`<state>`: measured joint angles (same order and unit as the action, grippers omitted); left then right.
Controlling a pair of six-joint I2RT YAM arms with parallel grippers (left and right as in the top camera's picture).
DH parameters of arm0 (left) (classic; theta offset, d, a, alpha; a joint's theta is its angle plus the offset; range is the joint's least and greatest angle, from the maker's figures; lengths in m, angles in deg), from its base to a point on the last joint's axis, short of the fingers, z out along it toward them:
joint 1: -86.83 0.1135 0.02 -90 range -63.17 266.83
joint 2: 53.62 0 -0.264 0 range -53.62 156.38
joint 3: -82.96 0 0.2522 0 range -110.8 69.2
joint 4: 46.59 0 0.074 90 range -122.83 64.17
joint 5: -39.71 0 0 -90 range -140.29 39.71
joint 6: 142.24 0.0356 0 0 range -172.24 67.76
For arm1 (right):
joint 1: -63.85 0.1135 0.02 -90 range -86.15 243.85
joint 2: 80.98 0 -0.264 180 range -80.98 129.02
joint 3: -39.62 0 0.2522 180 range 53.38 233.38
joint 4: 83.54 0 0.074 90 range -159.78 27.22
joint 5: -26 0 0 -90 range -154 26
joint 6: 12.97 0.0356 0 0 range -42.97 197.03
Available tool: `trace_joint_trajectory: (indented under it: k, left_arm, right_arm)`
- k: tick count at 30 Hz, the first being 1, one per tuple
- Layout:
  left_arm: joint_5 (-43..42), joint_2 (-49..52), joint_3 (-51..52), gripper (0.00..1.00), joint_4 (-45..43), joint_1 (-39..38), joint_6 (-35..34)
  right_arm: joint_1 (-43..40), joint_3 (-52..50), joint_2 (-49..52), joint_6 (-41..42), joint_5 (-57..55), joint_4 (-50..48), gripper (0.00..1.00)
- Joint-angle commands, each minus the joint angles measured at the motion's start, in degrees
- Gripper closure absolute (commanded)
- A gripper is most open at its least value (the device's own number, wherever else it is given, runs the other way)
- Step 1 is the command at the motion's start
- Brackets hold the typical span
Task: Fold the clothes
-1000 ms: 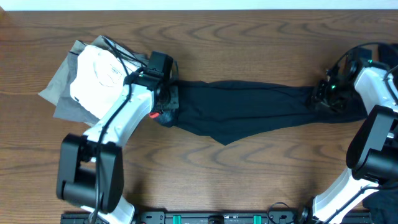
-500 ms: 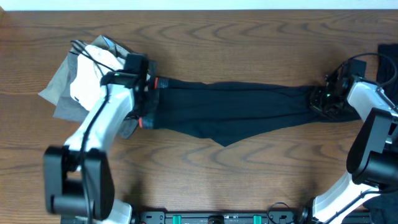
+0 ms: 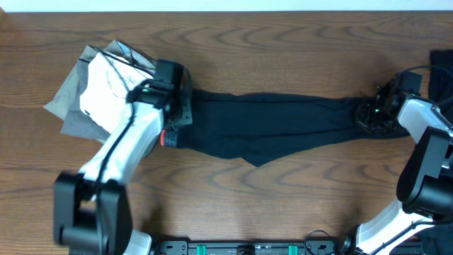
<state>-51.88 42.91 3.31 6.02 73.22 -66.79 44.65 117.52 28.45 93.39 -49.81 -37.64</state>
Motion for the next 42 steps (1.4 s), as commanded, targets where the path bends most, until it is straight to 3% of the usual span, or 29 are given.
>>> trace_joint_trajectory:
  k: [1, 7, 12, 16, 22, 27, 30, 34, 42]
  left_arm:
    - [-0.3, 5.9, 2.5, 0.89, -1.1, -0.1, 2.3]
    - [-0.1, 9.2, 2.4, 0.88, -7.3, 0.1, 2.5]
    - [-0.1, 7.4, -0.8, 0.86, -7.2, 0.1, 2.5]
    - [1.2, 4.9, -3.6, 0.86, -4.5, 0.7, 1.1]
    - [1.1, -0.4, -4.4, 0.85, -1.4, 3.2, -0.1]
    - [1.1, -4.8, -4.4, 0.83, 0.5, 3.8, -0.1]
    - [1.1, -6.5, -4.4, 0.83, 0.8, 3.8, -0.1]
    - [1.1, -7.3, -4.4, 0.76, 1.1, 3.8, -0.1]
    - [1.2, -7.3, -4.4, 0.75, 1.4, 3.8, -0.1]
  right_arm:
    - [-3.2, -2.4, 3.2, 1.6, -7.0, 1.7, 0.91]
    - [-5.7, -2.2, 3.1, 1.4, -5.8, 3.1, 0.91]
    - [-5.9, -0.8, 0.7, -5.4, 3.5, 3.3, 0.7]
    - [-6.2, 1.3, -4.3, -6.4, 7.5, 5.0, 0.6]
    - [-7.7, 3.4, -11.5, -6.1, 5.9, 5.6, 0.5]
    - [-11.1, 3.3, -9.6, -7.3, -1.8, 5.3, 0.42]
    - [-13.6, 3.3, -6.2, -7.6, -1.8, 5.6, 0.46]
    - [-17.6, 3.3, -3.1, -7.6, -3.0, 6.4, 0.79]
    - [-29.6, 3.3, -3.0, -4.3, -8.0, 3.6, 0.8]
